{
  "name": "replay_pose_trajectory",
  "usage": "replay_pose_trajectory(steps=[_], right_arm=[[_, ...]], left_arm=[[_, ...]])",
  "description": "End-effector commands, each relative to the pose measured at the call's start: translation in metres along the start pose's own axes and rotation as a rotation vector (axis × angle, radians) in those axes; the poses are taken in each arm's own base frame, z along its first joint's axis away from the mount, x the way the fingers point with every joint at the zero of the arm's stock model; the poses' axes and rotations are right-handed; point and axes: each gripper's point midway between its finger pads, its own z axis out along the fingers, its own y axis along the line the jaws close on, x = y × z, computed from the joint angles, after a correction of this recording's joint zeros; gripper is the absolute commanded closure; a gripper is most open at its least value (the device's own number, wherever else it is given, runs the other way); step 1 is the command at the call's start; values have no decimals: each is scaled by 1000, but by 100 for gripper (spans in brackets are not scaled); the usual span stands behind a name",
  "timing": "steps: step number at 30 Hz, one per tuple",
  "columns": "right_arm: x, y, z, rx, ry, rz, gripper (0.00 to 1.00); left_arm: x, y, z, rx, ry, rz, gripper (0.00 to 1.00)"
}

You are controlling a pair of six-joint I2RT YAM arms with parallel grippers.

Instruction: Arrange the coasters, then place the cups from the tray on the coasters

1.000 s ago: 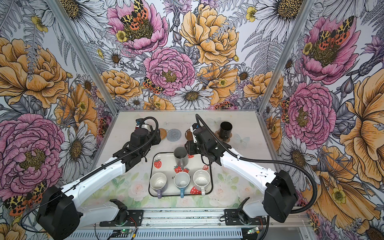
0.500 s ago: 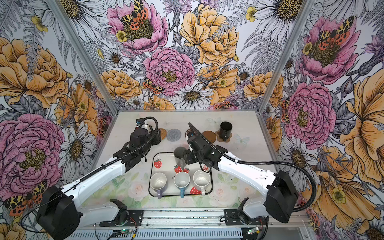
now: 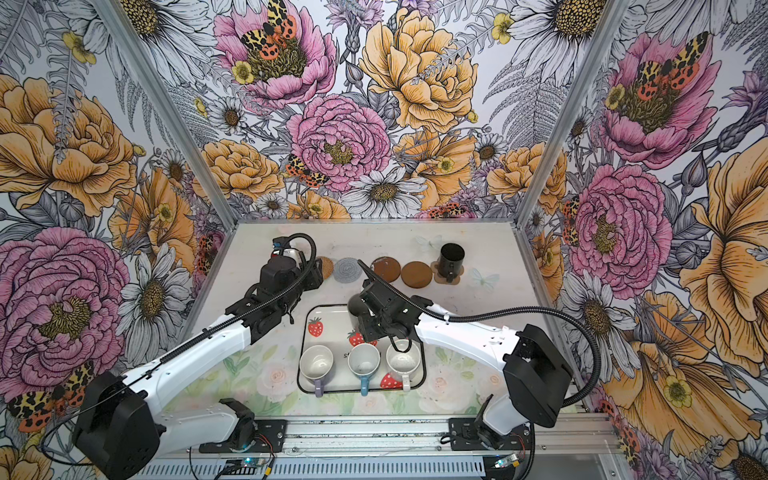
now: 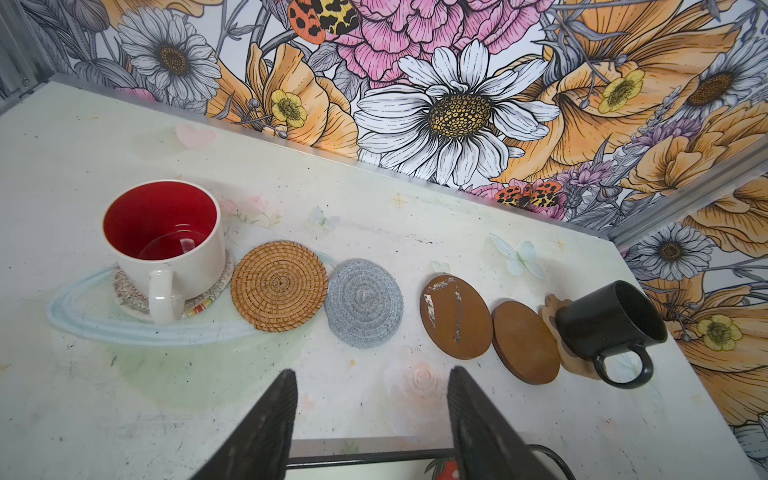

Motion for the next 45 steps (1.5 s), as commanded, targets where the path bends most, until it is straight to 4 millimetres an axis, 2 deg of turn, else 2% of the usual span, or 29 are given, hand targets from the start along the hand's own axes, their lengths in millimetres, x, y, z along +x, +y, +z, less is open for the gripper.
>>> replay_pose_trajectory(steps=[1, 9, 27, 45], right_arm=[[-8, 8, 2, -8, -6, 0, 45], [-13, 11, 11, 0, 4, -8, 46], [-15, 16, 22, -10, 29, -24, 58], [-13, 12, 38, 5, 64, -23, 59]], left_arm=[[-2, 1, -2, 11, -8, 15, 40], [-2, 5, -1, 3, -7, 12, 40], [4, 5, 8, 14, 21, 12, 40], [5, 4, 9, 30, 28, 5, 40]])
